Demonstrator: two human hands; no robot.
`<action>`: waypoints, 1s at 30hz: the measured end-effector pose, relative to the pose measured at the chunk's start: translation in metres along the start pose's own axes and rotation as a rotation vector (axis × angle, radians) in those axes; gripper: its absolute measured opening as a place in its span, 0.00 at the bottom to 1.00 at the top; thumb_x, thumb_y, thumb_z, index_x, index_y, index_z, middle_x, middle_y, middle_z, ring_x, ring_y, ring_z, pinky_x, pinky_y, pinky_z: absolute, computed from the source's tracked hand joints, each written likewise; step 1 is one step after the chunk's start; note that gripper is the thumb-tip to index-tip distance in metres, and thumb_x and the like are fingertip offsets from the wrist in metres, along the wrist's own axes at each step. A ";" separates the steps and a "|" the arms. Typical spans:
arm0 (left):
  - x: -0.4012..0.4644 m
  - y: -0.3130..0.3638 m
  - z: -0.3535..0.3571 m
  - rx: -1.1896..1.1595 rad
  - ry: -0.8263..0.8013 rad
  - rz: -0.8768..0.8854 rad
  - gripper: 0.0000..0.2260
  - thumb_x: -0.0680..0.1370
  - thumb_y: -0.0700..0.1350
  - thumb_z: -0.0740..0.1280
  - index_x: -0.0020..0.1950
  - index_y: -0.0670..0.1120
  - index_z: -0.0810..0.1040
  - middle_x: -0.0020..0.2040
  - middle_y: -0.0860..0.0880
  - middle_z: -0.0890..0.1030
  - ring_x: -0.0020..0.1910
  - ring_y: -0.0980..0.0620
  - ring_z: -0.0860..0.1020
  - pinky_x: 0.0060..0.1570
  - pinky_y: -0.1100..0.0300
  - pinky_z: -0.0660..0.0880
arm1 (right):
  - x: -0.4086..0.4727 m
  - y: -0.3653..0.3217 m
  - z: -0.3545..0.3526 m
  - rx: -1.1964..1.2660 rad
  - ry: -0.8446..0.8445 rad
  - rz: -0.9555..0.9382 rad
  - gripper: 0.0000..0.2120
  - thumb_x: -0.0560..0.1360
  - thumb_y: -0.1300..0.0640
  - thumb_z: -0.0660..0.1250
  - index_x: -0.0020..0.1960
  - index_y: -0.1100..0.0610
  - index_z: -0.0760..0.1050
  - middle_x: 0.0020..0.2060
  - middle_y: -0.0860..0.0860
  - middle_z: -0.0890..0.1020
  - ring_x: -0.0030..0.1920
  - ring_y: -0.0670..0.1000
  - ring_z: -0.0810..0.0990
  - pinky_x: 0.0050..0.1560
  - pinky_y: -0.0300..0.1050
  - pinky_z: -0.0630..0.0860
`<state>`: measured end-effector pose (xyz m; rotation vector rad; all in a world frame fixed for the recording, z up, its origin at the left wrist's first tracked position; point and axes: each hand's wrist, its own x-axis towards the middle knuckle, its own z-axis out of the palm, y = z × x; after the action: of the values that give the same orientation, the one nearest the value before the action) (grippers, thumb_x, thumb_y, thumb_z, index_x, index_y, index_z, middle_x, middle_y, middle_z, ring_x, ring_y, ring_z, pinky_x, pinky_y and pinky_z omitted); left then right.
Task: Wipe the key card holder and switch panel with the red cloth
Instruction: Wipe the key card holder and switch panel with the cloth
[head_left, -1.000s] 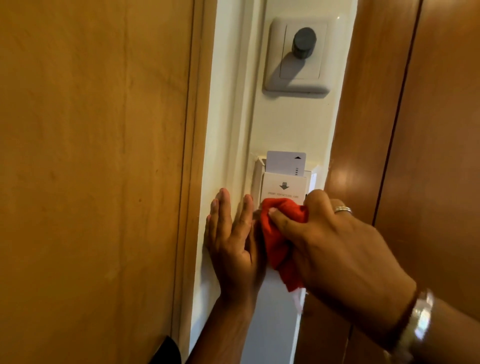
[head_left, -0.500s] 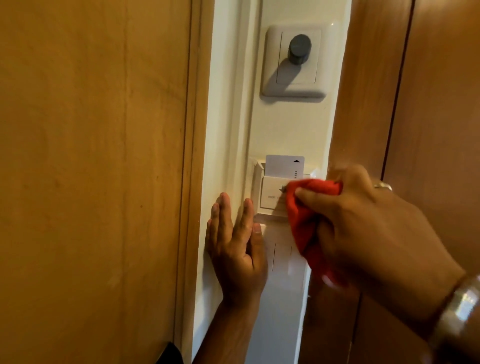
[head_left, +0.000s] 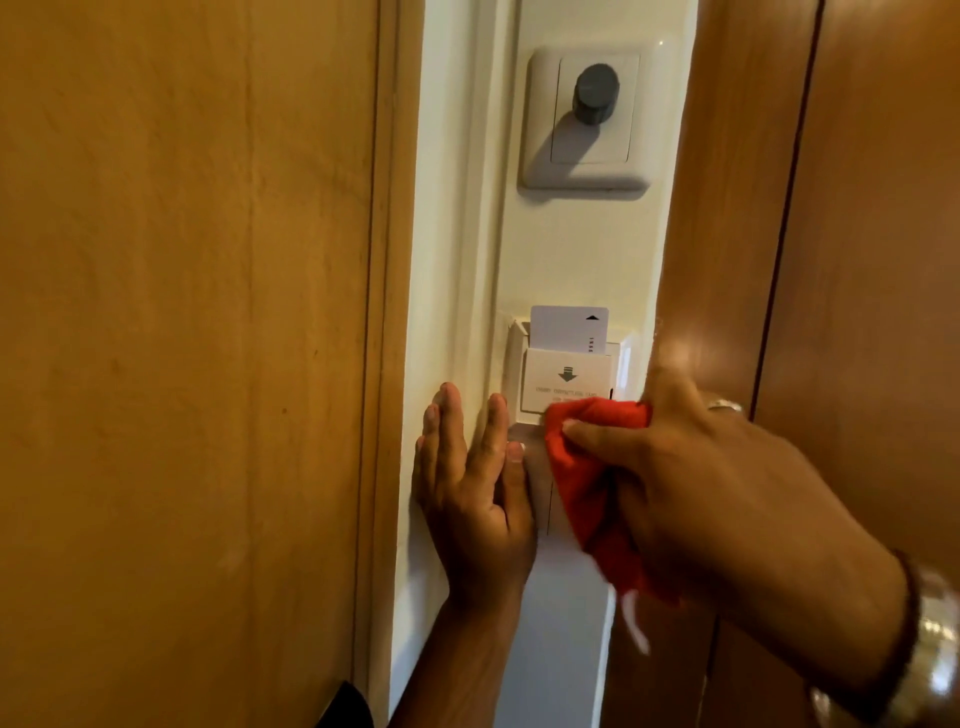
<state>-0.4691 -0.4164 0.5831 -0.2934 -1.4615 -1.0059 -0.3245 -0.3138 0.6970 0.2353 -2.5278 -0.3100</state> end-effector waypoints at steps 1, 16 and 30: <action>0.000 0.001 0.000 -0.006 0.011 -0.005 0.17 0.82 0.48 0.60 0.70 0.49 0.73 0.75 0.44 0.69 0.77 0.45 0.64 0.75 0.50 0.62 | -0.002 0.005 -0.003 0.008 0.030 0.040 0.30 0.71 0.38 0.60 0.68 0.34 0.50 0.54 0.50 0.60 0.54 0.52 0.68 0.51 0.44 0.74; 0.001 0.003 0.000 -0.015 0.032 0.014 0.16 0.82 0.49 0.59 0.69 0.49 0.74 0.74 0.43 0.70 0.76 0.44 0.66 0.74 0.46 0.65 | -0.025 0.014 0.017 0.094 0.106 0.104 0.28 0.72 0.38 0.53 0.70 0.37 0.50 0.51 0.50 0.60 0.50 0.50 0.66 0.47 0.41 0.75; -0.001 0.001 -0.001 -0.003 0.018 0.026 0.16 0.82 0.48 0.58 0.70 0.49 0.72 0.75 0.44 0.68 0.77 0.45 0.64 0.76 0.51 0.61 | -0.014 0.023 0.015 0.306 0.322 0.090 0.24 0.72 0.41 0.50 0.67 0.38 0.61 0.47 0.45 0.60 0.46 0.47 0.66 0.44 0.40 0.73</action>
<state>-0.4676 -0.4158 0.5829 -0.3038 -1.4365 -0.9881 -0.3242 -0.2862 0.6838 0.2648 -2.2476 0.1439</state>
